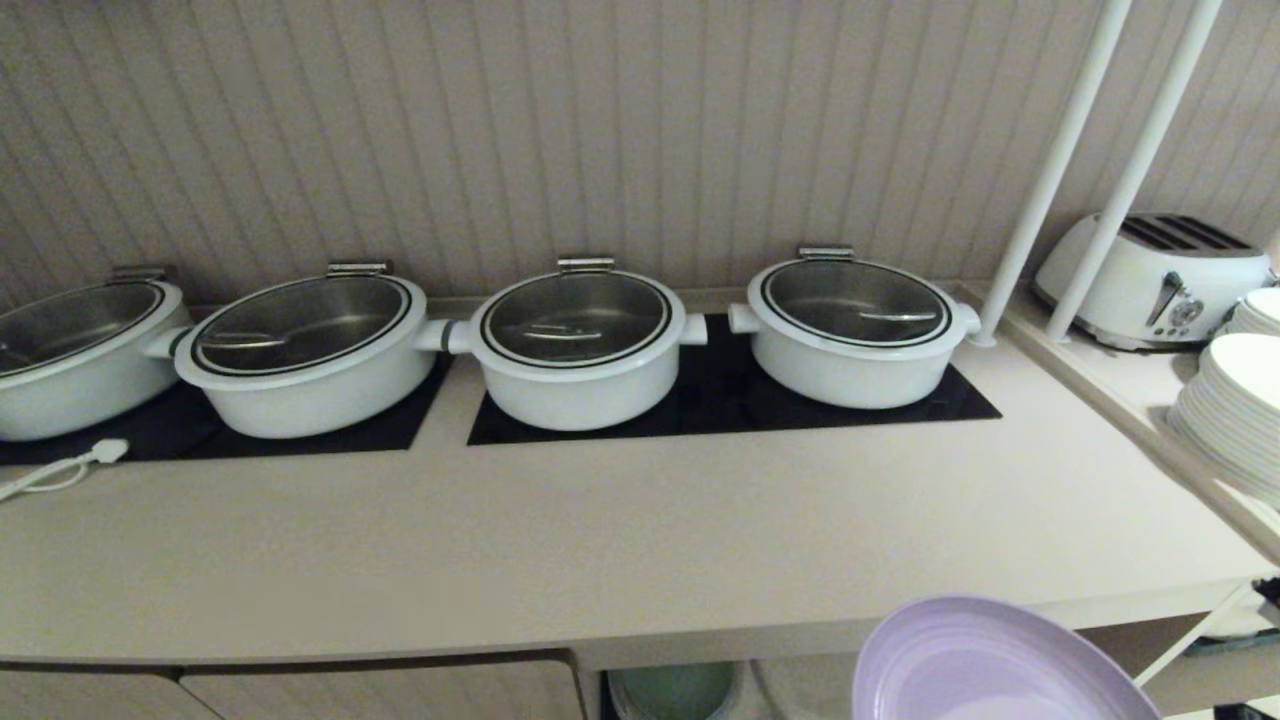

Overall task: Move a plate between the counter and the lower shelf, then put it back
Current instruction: Put the plate in the cupboard

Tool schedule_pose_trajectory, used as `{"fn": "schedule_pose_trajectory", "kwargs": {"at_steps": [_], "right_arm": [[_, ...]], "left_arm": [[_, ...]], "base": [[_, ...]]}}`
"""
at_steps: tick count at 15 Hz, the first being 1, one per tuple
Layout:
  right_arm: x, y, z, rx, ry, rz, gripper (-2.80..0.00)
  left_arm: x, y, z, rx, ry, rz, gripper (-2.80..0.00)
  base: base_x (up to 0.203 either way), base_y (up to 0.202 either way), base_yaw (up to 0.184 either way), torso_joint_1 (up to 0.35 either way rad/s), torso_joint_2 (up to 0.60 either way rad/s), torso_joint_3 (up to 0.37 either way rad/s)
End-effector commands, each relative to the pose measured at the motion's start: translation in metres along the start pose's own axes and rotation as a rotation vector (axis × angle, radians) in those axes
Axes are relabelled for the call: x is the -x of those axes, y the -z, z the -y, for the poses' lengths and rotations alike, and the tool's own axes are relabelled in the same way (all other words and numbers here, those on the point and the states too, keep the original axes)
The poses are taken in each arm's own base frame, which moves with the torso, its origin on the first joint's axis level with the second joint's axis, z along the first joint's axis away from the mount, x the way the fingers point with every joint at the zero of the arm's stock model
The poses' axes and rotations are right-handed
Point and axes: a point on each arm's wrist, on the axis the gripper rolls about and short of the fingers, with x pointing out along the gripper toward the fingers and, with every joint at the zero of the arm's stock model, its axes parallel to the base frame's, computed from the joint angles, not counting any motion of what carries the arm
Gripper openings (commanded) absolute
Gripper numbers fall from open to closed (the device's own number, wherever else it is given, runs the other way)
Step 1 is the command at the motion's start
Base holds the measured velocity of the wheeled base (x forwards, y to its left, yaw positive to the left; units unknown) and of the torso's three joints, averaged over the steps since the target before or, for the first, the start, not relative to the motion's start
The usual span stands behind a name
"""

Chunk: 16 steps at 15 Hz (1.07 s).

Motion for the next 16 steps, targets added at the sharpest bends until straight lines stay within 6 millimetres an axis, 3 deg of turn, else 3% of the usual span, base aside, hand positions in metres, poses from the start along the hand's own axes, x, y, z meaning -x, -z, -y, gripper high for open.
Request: {"fn": "schedule_pose_trajectory", "kwargs": {"at_steps": [1, 16], "right_arm": [[0.0007, 0.0008, 0.0005, -0.005, -0.001, 0.0, -2.8], [0.0021, 0.0014, 0.0009, -0.009, -0.014, 0.013, -2.8]], "left_arm": [[0.0, 0.0001, 0.0, 0.001, 0.0, 0.0, -2.8], [0.0, -0.0001, 0.0, 0.001, 0.0, 0.001, -2.8]], "base": [[0.0, 0.0, 0.0, 0.0, 0.0, 0.0], [0.0, 0.0, 0.0, 0.0, 0.0, 0.0]]}}
